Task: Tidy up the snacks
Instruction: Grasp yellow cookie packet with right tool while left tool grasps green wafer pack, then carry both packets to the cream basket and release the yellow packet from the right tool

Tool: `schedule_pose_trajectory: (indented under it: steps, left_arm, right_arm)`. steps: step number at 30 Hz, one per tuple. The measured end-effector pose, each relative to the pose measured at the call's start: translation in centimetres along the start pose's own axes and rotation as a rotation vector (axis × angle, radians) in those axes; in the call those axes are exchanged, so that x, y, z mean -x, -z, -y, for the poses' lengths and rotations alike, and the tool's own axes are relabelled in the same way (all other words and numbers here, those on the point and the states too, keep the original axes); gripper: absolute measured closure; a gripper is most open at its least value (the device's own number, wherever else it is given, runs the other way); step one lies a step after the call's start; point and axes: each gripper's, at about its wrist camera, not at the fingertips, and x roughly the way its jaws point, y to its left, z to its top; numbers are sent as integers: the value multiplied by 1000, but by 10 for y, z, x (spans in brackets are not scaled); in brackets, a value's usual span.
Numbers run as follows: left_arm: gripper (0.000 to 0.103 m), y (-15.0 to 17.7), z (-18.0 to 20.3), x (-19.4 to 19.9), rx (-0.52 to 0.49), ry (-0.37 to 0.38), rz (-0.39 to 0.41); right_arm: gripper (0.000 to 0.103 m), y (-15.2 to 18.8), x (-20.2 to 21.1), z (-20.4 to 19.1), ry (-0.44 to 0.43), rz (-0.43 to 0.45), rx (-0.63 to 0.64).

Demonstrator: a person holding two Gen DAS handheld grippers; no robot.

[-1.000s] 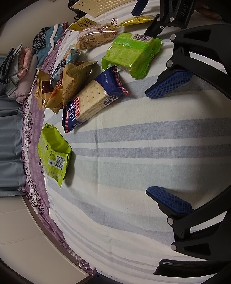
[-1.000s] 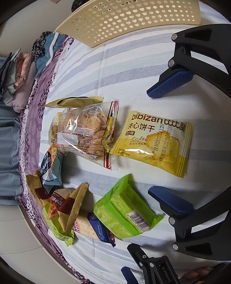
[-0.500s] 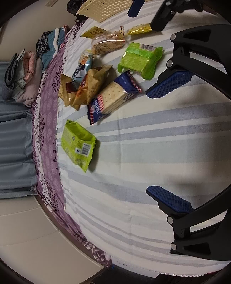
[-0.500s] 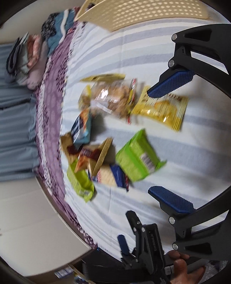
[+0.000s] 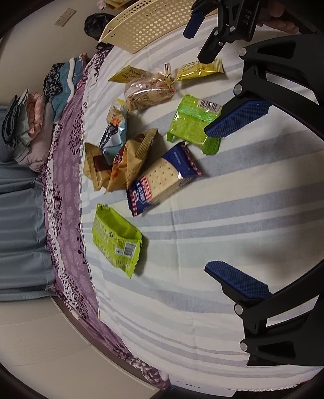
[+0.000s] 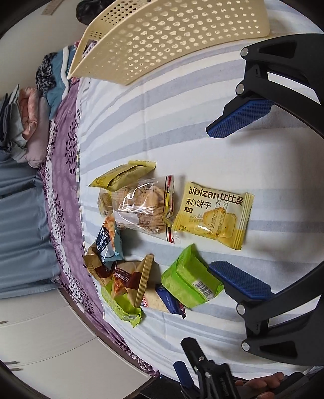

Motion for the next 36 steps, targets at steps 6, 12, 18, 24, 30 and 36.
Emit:
schedule_pose_trajectory:
  steps: [6, 12, 18, 24, 30, 36]
  left_arm:
    - [2, 0, 19, -4, -41, -4, -15]
    - [2, -1, 17, -12, -26, -20, -42]
    - [2, -2, 32, -23, -60, 11, -66]
    - [2, -2, 52, -39, -87, 136, -91]
    - [29, -4, 69, -61, -116, 202, -126]
    - [35, -7, 79, -64, -136, 193, -101]
  right_arm:
    - [18, -5, -26, -13, 2, -40, 44]
    - [41, 3, -33, -11, -15, -58, 40]
    - [55, 7, -26, 0, -21, -48, 36]
    - [56, 15, -13, 20, -5, -35, 11]
    - [56, 24, -5, 33, 6, -32, 7]
    - [56, 29, -3, 38, -11, -29, 3]
